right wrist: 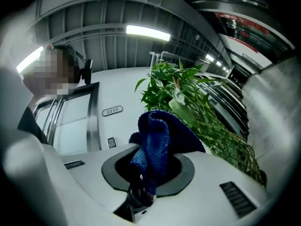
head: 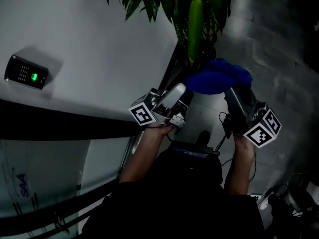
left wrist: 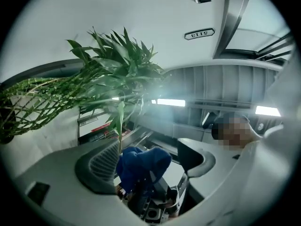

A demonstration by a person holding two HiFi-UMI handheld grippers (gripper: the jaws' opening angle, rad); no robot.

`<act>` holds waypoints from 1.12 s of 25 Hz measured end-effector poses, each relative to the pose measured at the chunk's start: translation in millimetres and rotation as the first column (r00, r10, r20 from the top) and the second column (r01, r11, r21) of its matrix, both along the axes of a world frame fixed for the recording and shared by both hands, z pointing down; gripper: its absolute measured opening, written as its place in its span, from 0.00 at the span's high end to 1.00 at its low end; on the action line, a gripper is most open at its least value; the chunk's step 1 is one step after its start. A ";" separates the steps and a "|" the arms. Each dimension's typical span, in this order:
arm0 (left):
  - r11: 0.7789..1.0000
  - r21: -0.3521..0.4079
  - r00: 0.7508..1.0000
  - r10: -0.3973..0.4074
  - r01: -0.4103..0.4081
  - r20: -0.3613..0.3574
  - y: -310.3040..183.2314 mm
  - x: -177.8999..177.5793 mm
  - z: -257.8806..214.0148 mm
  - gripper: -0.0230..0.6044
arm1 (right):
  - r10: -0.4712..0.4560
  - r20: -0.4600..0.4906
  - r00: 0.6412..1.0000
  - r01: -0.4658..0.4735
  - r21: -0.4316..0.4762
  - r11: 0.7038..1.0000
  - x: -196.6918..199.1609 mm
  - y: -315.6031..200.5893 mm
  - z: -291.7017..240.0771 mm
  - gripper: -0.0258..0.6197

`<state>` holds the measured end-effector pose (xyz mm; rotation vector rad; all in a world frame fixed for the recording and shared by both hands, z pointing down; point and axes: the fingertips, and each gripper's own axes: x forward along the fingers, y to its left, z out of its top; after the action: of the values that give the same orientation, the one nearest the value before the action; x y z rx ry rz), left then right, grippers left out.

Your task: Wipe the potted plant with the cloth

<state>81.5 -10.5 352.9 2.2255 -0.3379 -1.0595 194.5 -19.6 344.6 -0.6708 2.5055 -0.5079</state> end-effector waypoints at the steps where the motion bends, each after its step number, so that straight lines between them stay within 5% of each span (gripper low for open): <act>1: 1.000 0.008 1.000 0.009 -0.009 -0.005 6.2 -7.1 -0.8 0.35 | -0.001 0.034 0.999 0.002 -0.018 1.000 -7.3 3.5 0.7 0.84; 6: 0.998 -0.004 0.998 0.055 -0.055 -0.014 41.9 -37.6 8.4 0.35 | 0.004 0.126 0.992 0.011 -0.119 0.993 -43.4 39.0 9.7 0.84; 14: 0.989 -0.007 0.987 0.148 -0.149 -0.054 134.8 -78.5 10.5 0.35 | 0.120 0.075 0.990 -0.106 -0.161 0.981 -83.6 145.1 16.3 0.84; 21: 0.978 -0.023 0.977 0.208 -0.210 -0.047 137.9 -77.2 18.5 0.36 | 0.182 0.069 0.981 -0.167 -0.179 0.969 -85.6 153.1 21.6 0.84; 28: 0.987 0.044 0.986 0.159 -0.157 -0.041 147.8 -81.7 -1.3 0.37 | 0.104 0.090 0.991 -0.091 -0.143 0.986 -95.4 159.0 5.1 0.84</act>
<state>-0.1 137.3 351.6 2.2200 -0.1194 -1.0366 99.1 139.4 349.7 -0.7974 2.3498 -0.6666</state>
